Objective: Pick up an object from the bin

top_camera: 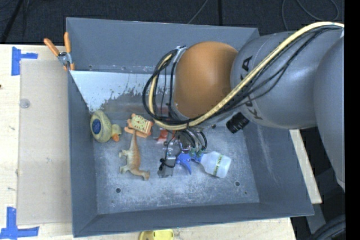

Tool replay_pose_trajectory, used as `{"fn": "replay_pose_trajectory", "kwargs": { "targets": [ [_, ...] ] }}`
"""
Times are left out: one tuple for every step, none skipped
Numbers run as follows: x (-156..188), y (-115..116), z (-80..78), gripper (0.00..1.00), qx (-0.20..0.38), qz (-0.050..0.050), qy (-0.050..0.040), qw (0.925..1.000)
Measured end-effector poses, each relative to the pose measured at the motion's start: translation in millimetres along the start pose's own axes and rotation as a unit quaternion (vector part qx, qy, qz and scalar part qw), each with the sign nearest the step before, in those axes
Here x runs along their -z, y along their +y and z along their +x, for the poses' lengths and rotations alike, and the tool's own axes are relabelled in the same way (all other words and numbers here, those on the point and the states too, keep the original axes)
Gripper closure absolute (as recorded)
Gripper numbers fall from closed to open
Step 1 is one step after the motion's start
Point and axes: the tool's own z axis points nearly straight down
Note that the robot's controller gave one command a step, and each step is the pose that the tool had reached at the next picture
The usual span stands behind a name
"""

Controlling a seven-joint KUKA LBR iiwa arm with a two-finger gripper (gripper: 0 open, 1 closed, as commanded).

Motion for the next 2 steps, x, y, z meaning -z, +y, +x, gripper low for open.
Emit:
{"fn": "replay_pose_trajectory", "kwargs": {
  "targets": [
    [4.5,-0.7,-1.9,0.0,-0.002,-0.001,-0.0041,1.0],
    [-72.6,15.9,-3.0,0.0,-0.04,0.0,-0.0021,0.9992]
  ]
}}
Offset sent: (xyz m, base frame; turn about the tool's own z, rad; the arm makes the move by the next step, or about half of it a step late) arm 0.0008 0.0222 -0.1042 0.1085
